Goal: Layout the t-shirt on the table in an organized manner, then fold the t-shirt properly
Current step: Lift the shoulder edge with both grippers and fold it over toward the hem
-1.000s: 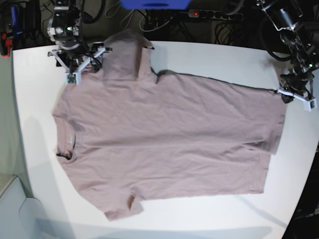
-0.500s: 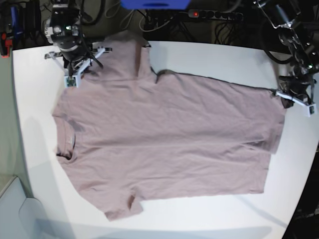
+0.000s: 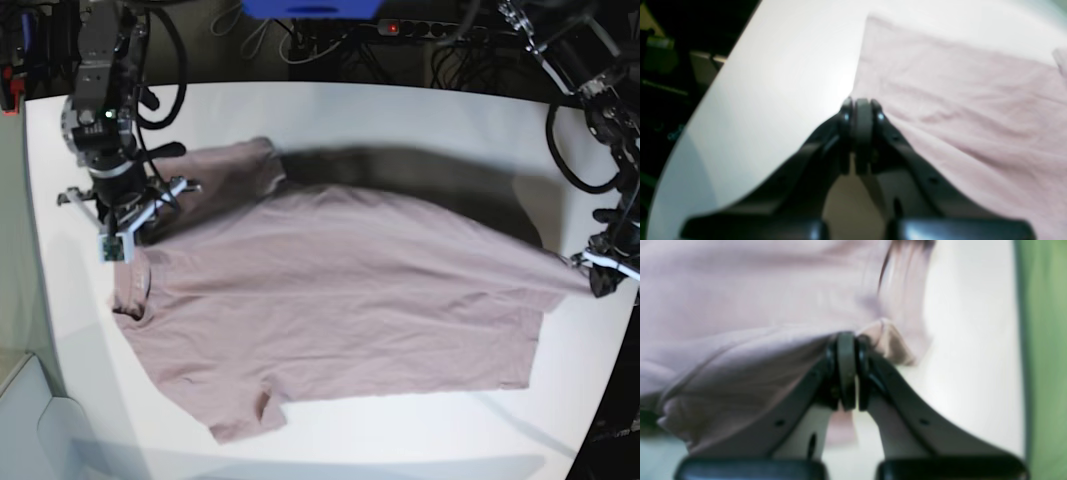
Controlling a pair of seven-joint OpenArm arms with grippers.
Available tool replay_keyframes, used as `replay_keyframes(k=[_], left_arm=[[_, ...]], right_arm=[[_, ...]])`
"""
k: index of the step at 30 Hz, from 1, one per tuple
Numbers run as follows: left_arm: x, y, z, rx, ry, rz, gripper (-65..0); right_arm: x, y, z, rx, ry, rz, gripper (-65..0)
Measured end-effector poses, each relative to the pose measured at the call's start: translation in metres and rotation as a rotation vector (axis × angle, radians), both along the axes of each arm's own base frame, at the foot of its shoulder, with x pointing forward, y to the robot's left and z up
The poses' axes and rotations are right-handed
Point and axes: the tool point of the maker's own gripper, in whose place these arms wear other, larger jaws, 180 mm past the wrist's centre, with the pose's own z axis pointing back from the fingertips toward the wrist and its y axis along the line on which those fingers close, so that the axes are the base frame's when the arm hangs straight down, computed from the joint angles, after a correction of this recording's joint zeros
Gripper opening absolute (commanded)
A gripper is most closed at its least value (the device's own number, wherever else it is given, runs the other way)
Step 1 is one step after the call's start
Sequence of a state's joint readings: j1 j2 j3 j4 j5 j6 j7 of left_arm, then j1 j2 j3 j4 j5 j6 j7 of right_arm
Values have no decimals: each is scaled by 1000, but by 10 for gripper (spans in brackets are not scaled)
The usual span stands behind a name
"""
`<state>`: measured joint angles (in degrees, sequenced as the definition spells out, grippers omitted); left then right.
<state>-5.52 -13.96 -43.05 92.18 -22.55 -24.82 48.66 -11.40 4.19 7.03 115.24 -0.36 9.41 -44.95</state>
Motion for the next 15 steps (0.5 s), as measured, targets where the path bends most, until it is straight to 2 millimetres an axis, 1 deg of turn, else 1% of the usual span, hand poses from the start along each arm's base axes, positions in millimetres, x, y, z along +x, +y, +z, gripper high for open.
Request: replay_keyframes(k=[2,4,7,11,13,15], left_arm=[[6,-1,10,5,-7,-2,-648],[17,-4,24,4,-45,-9,-648],[37,-18,43,22,-86,-60,-648],[61,-39,65,45,-124,-121,-648],[73,-48,86,48,-173,-148,-648],[81,-58,112,79,-230,-172,-648]], right_arm=[[15,-1,15,-3,-46,-2,-650],[34,-3,36,-11,-110,5,-650],[57,-7,68,-31,-201,3,-650],[83,-3,108,-23,-309,12,-650],[94,-4,130,-25,-369,8,-650],[102,-4,150,-21,-418,8,-650]])
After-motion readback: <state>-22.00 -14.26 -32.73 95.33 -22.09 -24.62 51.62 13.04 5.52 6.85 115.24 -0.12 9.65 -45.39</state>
